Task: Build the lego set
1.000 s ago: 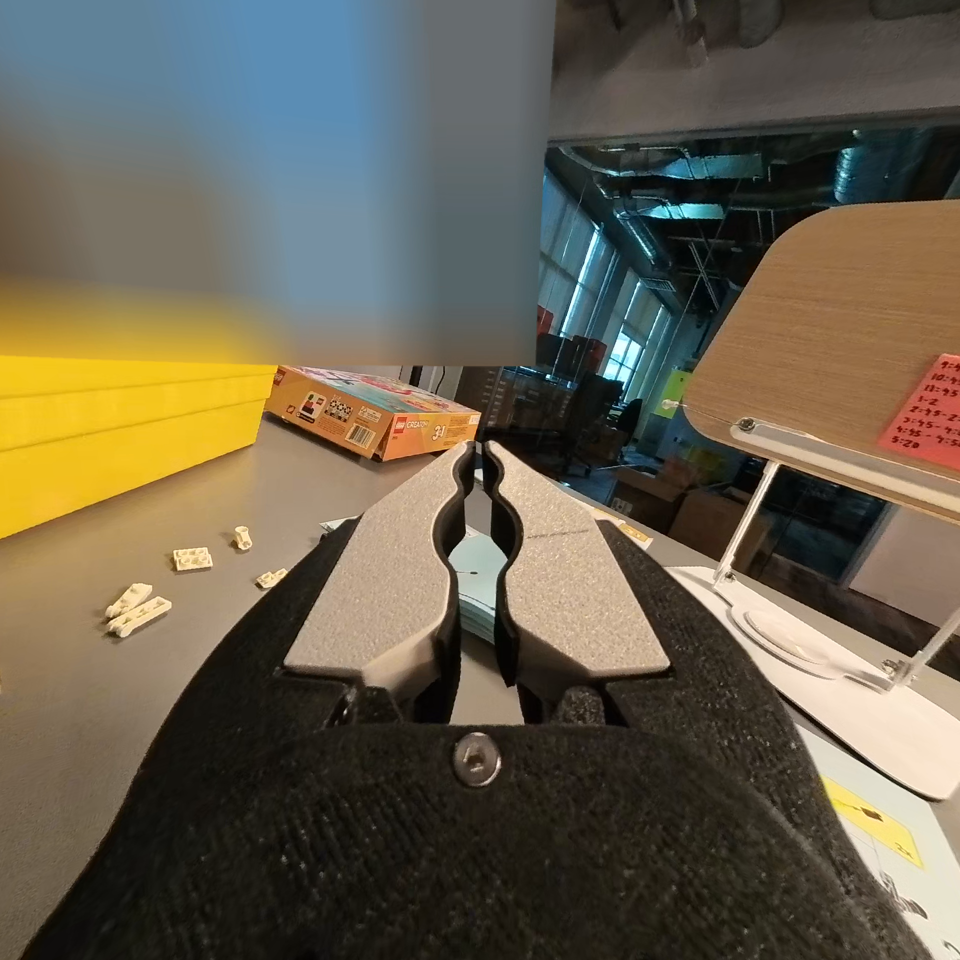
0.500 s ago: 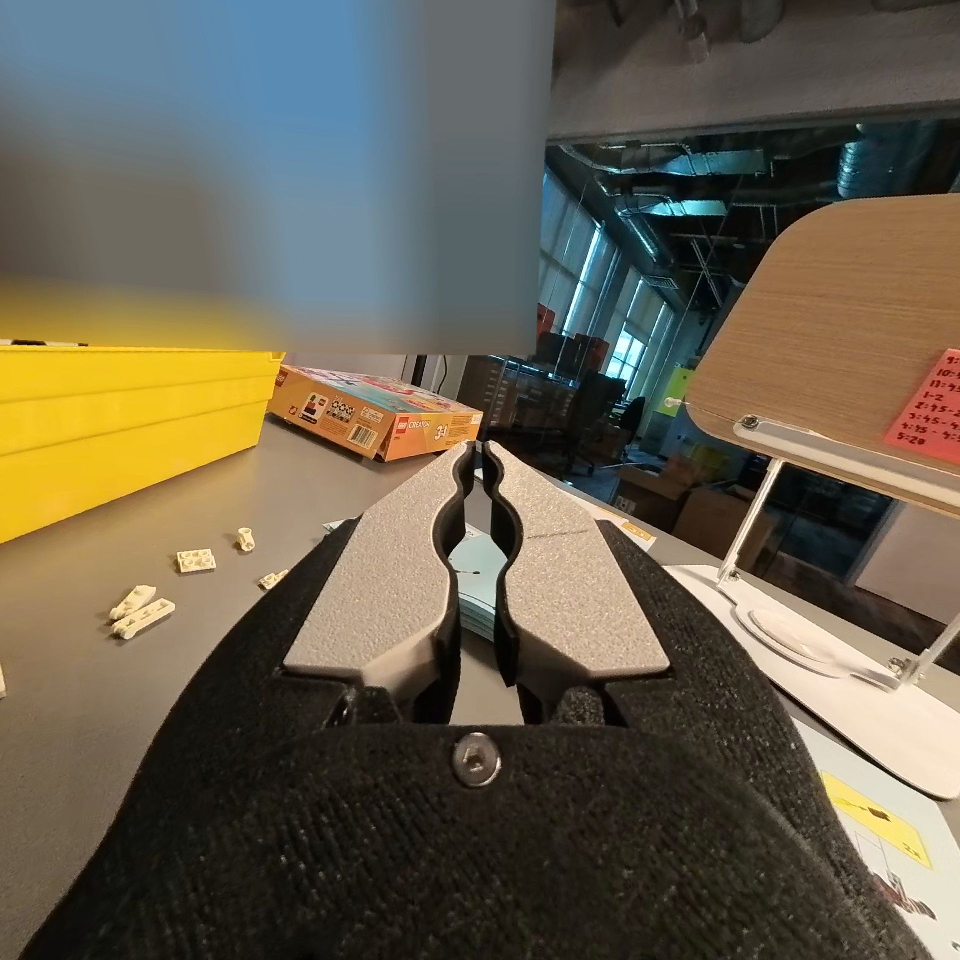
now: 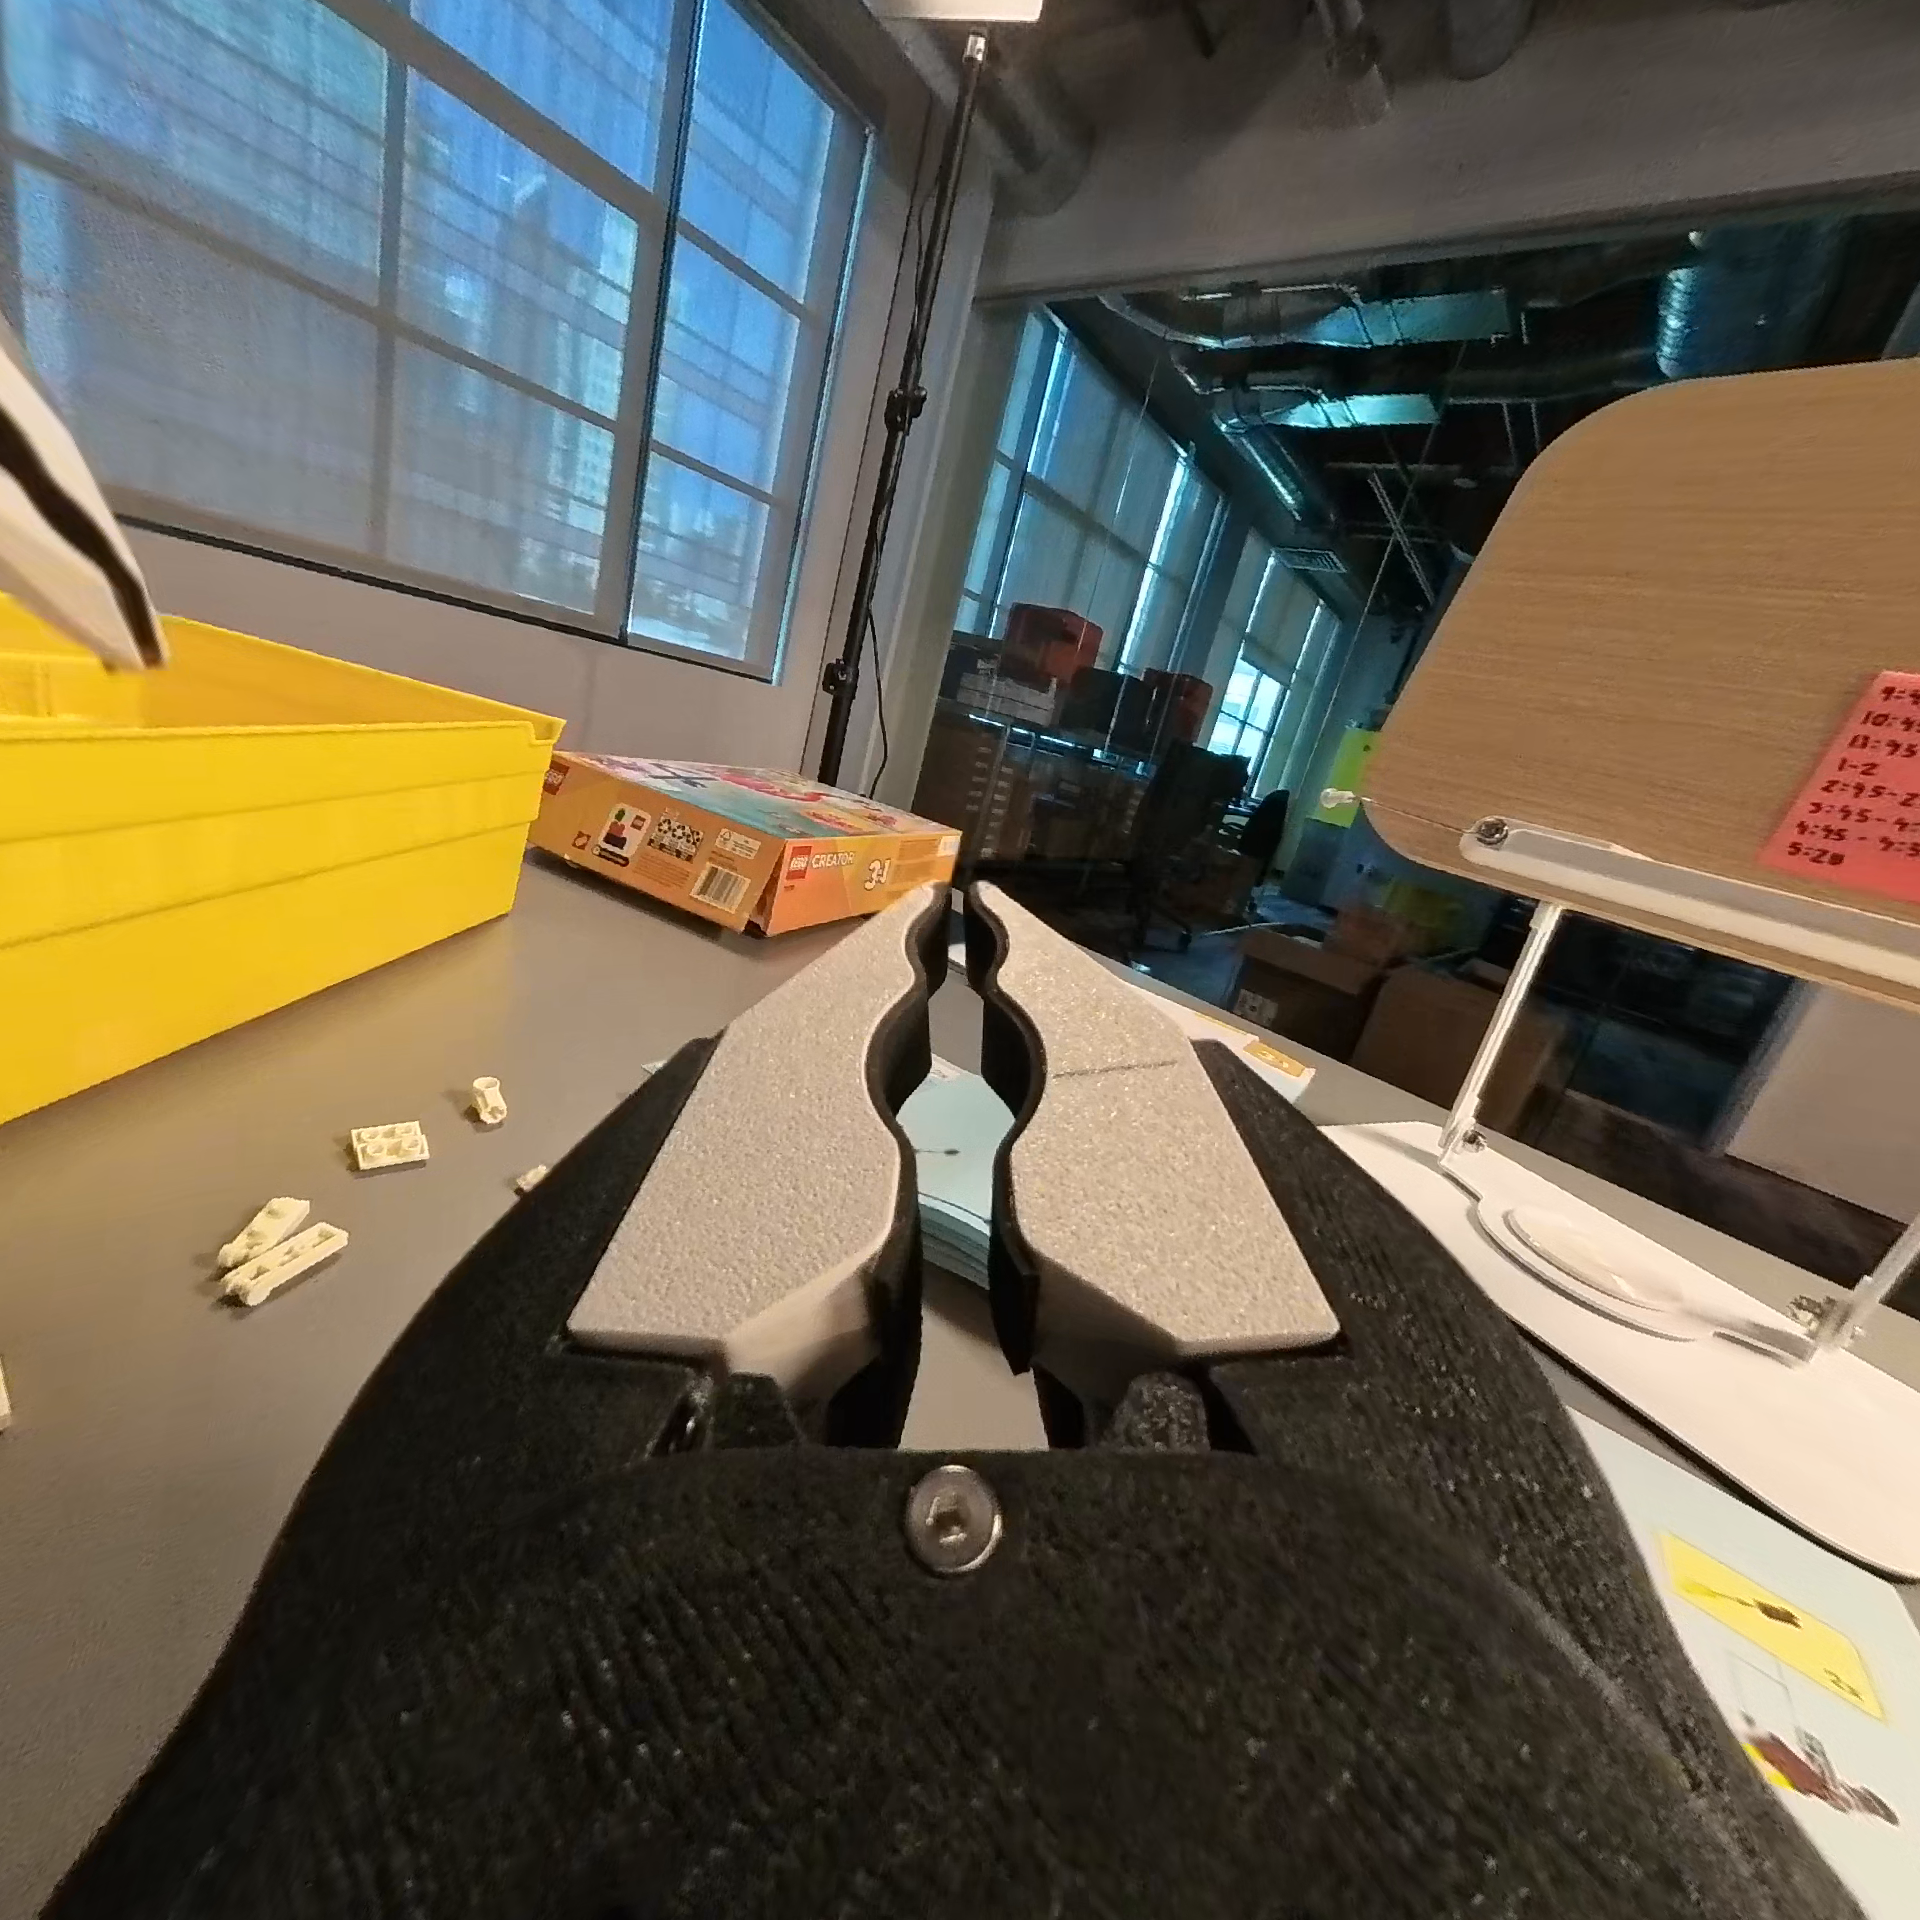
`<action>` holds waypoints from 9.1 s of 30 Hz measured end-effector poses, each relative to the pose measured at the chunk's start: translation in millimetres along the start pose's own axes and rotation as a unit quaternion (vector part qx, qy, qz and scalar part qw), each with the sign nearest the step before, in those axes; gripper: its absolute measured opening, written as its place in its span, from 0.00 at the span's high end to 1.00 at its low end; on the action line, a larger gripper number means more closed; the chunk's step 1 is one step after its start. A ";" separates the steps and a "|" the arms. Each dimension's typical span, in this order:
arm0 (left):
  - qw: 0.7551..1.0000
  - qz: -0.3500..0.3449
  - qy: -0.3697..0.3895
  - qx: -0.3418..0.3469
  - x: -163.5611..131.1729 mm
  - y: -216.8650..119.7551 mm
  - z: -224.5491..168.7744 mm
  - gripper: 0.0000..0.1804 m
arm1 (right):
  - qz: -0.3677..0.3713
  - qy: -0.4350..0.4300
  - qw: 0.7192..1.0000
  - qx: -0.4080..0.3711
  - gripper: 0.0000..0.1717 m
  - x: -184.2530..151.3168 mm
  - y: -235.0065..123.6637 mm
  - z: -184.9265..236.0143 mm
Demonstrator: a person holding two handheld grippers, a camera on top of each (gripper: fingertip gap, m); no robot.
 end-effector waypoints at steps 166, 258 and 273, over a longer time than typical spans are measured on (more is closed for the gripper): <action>0.983 -0.067 0.082 -0.147 110.1 12.8 -193.5 0.96 | -0.006 0.050 0.995 -0.088 1.00 -2.2 -19.8 -48.3; 0.944 -0.286 -0.164 0.000 4.3 -48.7 -42.0 0.86 | 0.031 -0.073 0.991 -0.109 1.00 -2.6 -23.4 -39.3; 0.860 -0.435 -0.222 -0.149 6.9 -44.0 -43.7 0.87 | 0.318 -0.052 0.920 0.222 0.91 -72.4 -163.8 63.0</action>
Point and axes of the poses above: each gripper's, where its closed fingertips meet, y out along the fingers, x out of its top, z = x × y across the jaws, the point moved 1 cm from there along -y, back along the fingers, and after that the axes turned 15 degrees about z, right-handed, at the moved point
